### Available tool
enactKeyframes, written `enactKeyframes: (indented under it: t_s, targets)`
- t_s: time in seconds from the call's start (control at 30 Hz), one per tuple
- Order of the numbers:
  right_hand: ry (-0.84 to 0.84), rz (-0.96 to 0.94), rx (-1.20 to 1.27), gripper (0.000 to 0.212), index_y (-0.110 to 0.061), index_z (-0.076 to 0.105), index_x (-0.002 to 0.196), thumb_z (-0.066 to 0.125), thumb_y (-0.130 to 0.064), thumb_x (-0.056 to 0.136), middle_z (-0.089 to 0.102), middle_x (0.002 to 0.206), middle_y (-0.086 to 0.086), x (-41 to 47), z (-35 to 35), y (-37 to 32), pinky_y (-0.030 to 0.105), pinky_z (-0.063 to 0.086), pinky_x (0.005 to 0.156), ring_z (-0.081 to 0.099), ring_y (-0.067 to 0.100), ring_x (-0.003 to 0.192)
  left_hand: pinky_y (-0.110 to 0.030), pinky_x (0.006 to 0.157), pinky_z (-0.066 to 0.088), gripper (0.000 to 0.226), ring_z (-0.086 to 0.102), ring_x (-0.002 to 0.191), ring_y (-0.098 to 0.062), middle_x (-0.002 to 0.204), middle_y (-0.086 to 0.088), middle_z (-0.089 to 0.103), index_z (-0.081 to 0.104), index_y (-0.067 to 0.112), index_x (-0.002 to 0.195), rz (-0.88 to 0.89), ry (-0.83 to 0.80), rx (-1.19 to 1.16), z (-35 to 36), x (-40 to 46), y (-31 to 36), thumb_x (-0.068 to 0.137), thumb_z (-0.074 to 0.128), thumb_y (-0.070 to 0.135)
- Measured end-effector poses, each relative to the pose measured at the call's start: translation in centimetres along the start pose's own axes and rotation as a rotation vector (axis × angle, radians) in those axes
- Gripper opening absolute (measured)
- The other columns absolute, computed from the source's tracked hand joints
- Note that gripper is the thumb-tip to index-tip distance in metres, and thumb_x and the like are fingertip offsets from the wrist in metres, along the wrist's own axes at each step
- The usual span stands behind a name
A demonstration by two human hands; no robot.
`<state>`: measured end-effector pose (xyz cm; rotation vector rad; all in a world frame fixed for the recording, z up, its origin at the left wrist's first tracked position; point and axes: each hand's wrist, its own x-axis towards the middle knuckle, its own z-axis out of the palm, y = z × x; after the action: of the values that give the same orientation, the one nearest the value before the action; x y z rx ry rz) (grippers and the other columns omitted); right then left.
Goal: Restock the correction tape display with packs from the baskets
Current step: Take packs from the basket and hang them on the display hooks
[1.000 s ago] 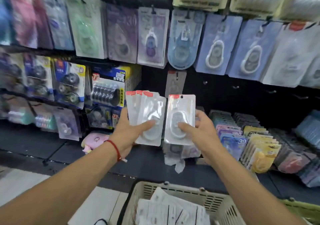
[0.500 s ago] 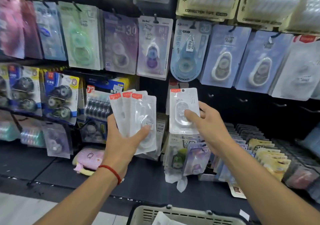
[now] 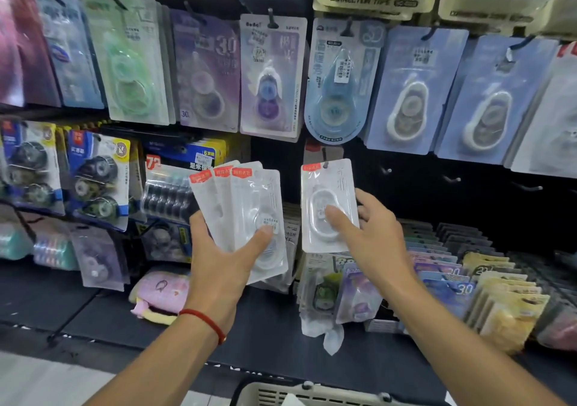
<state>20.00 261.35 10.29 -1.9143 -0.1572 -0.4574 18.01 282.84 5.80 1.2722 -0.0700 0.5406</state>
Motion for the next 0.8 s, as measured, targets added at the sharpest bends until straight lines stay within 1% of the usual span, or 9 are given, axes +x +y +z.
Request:
enactKeyframes:
  t_s: [0.1, 0.17, 0.23, 0.3, 0.37, 0.47, 0.6, 0.7, 0.8]
  targets:
    - [-0.063, 0.011, -0.367, 0.072, -0.024, 0.034, 0.162, 0.06, -0.051, 0.101, 0.05, 0.145, -0.006, 0.0, -0.6, 0.5, 0.036, 0.042, 0.112, 0.048, 0.019, 0.14, -0.019, 0.078, 0.061, 0.072, 0.074, 0.108, -0.008, 0.12, 0.017, 0.072, 0.054, 0.046, 0.122, 0.005, -0.008, 0.025, 0.3, -0.1, -0.2, 0.065, 0.095, 0.034]
    - [-0.114, -0.076, -0.442, 0.055, -0.026, 0.048, 0.153, 0.058, -0.047, 0.103, 0.05, 0.138, -0.009, -0.6, -0.6, 0.7, 0.034, 0.043, 0.11, 0.05, 0.016, 0.135, -0.021, 0.081, 0.061, 0.076, 0.073, 0.109, -0.008, 0.121, 0.016, 0.072, 0.054, 0.046, 0.124, 0.005, -0.029, 0.049, 0.6, -0.3, -0.5, 0.061, 0.096, 0.037]
    - [-0.24, -0.071, -0.381, 0.046, -0.03, 0.059, 0.14, 0.059, -0.053, 0.1, 0.06, 0.13, -0.013, -1.3, -0.2, 0.7, 0.034, 0.051, 0.103, 0.059, 0.006, 0.119, -0.031, 0.086, 0.062, 0.08, 0.073, 0.113, -0.011, 0.124, 0.013, 0.072, 0.054, 0.042, 0.128, -0.013, -0.073, 0.047, 1.1, -0.6, -0.9, 0.061, 0.097, 0.036]
    - [-0.332, -0.013, -0.224, 0.037, -0.036, 0.066, 0.126, 0.063, -0.058, 0.096, 0.07, 0.114, -0.018, -1.9, 0.5, 0.7, 0.023, 0.055, 0.086, 0.065, -0.002, 0.103, -0.044, 0.094, 0.061, 0.087, 0.072, 0.118, -0.02, 0.129, 0.005, 0.073, 0.052, 0.033, 0.136, -0.061, -0.128, 0.016, 1.7, -0.9, -1.4, 0.062, 0.098, 0.03]
    - [-0.329, 0.02, -0.099, 0.027, -0.035, 0.071, 0.115, 0.071, -0.052, 0.094, 0.075, 0.104, -0.019, -2.1, 0.8, 0.9, 0.017, 0.056, 0.077, 0.069, -0.002, 0.095, -0.051, 0.098, 0.059, 0.09, 0.072, 0.119, -0.025, 0.13, -0.002, 0.073, 0.051, 0.026, 0.138, -0.123, -0.144, -0.042, 2.4, -1.1, -1.6, 0.061, 0.098, 0.029]
    - [-0.264, 0.091, 0.036, 0.024, -0.031, 0.073, 0.109, 0.081, -0.041, 0.089, 0.078, 0.101, -0.013, -1.9, 0.3, 1.4, 0.031, 0.063, 0.084, 0.074, 0.007, 0.092, -0.053, 0.095, 0.061, 0.086, 0.073, 0.118, -0.026, 0.129, -0.001, 0.074, 0.051, 0.028, 0.135, -0.21, -0.149, -0.131, 3.0, -1.3, -1.4, 0.063, 0.098, 0.037]
    - [-0.196, 0.101, 0.153, 0.024, -0.03, 0.065, 0.111, 0.079, -0.039, 0.093, 0.079, 0.1, -0.016, -1.3, -0.9, 1.4, 0.034, 0.063, 0.081, 0.077, 0.005, 0.09, -0.076, 0.082, 0.057, 0.063, 0.074, 0.114, -0.033, 0.13, 0.0, 0.074, 0.052, 0.034, 0.134, -0.244, -0.191, -0.15, 3.1, -1.4, -1.1, 0.083, 0.089, 0.034]
    - [-0.139, 0.065, 0.192, 0.024, -0.03, 0.06, 0.116, 0.074, -0.035, 0.097, 0.08, 0.101, -0.014, -0.8, -1.5, 1.0, 0.029, 0.063, 0.073, 0.078, 0.006, 0.089, -0.067, 0.092, 0.058, 0.061, 0.072, 0.119, -0.026, 0.131, 0.004, 0.073, 0.053, 0.037, 0.135, -0.18, -0.091, -0.1, 3.1, -1.3, -0.9, 0.083, 0.084, 0.027]
    - [-0.106, 0.072, 0.191, 0.026, -0.029, 0.06, 0.117, 0.074, -0.035, 0.097, 0.081, 0.1, -0.013, -0.4, -1.9, 0.8, 0.034, 0.064, 0.077, 0.079, 0.007, 0.089, -0.051, 0.105, 0.055, 0.067, 0.071, 0.118, -0.012, 0.127, 0.01, 0.073, 0.053, 0.037, 0.136, -0.078, 0.004, 0.01, 2.9, -1.2, -0.7, 0.077, 0.086, 0.034]
